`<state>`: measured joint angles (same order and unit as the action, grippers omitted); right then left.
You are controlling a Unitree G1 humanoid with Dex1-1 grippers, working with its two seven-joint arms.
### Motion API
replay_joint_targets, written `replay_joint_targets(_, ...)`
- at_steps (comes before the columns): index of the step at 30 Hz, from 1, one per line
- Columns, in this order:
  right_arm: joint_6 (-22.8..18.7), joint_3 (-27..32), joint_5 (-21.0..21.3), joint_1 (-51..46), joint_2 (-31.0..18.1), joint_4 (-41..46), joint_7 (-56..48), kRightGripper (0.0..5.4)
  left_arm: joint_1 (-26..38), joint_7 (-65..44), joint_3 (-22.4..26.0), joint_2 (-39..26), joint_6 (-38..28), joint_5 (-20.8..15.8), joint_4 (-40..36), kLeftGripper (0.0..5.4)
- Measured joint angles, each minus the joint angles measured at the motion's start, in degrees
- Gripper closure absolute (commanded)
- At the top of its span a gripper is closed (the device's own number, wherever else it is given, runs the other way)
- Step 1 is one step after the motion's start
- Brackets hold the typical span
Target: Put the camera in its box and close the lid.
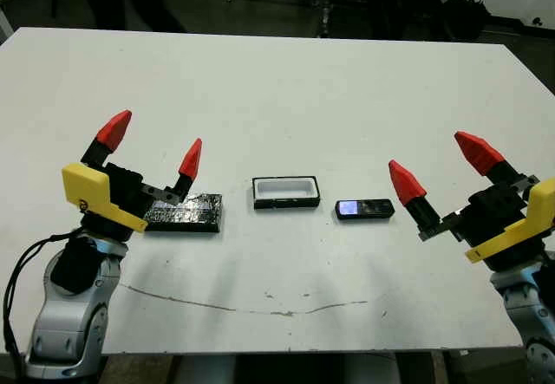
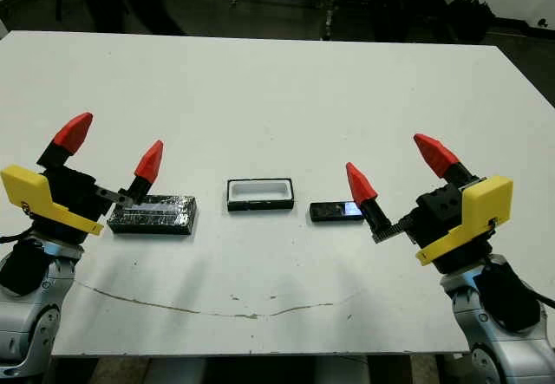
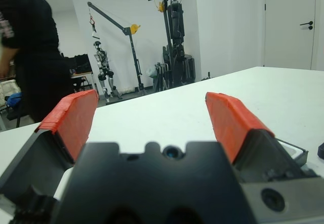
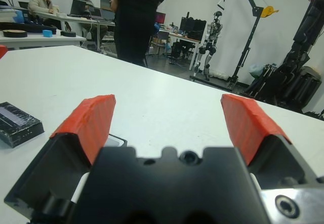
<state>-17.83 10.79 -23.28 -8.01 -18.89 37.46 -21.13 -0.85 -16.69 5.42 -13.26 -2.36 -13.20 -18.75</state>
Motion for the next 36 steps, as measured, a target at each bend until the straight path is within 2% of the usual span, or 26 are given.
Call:
replay_joint_targets(6, 0.1, -0.1, 0.4, 0.0, -0.8, 0.0, -1.0, 0.01, -0.1, -0.1, -0.3, 0.0, 0.0, 0.1, 0.0, 0.00)
replay_joint_targets(10, -0.1, 0.4, -0.9, 0.4, -2.1, -1.3, -3.1, 0.01, -0.2, -0.2, -0.5, 0.1, 0.0, 0.1, 0.0, 0.00)
replay_joint_targets(12, -0.5, 1.5, -2.0, 1.6, -4.2, -3.1, -5.1, 0.01, -0.3, -0.2, -0.5, 0.1, 0.0, 0.1, 0.0, 0.00)
replay_joint_targets(15, -1.3, 3.0, -3.9, 7.1, -9.7, -8.8, -10.8, 0.01, -0.6, -0.2, -0.6, 0.1, 0.0, 0.0, 0.0, 0.00)
replay_joint_targets(19, 1.4, 2.0, -3.2, 16.8, -17.1, -20.1, -21.2, 0.01, -0.7, -0.2, -0.8, 0.1, -0.1, 0.1, -0.1, 0.00)
replay_joint_targets(23, 6.5, -3.0, -0.2, 26.4, -20.9, -33.1, -32.6, 0.01, -0.8, -0.2, -1.0, 0.1, -0.1, 0.1, -0.1, 0.00)
replay_joint_targets(26, 8.8, -7.0, 1.1, 32.1, -21.4, -42.5, -40.8, 0.01, -0.9, -0.3, -1.1, 0.2, -0.5, -0.1, 0.1, 0.00)
replay_joint_targets(29, 8.8, -11.1, 2.7, 36.1, -21.3, -49.2, -46.7, 0.01, -1.0, -0.3, -1.1, 0.2, -0.5, -0.2, 0.1, 0.00)
replay_joint_targets(36, 9.0, -18.0, 7.3, 42.1, -19.3, -57.1, -52.7, 0.01, -1.0, -0.2, -1.1, 0.3, -0.4, -0.2, 0.1, 0.00)
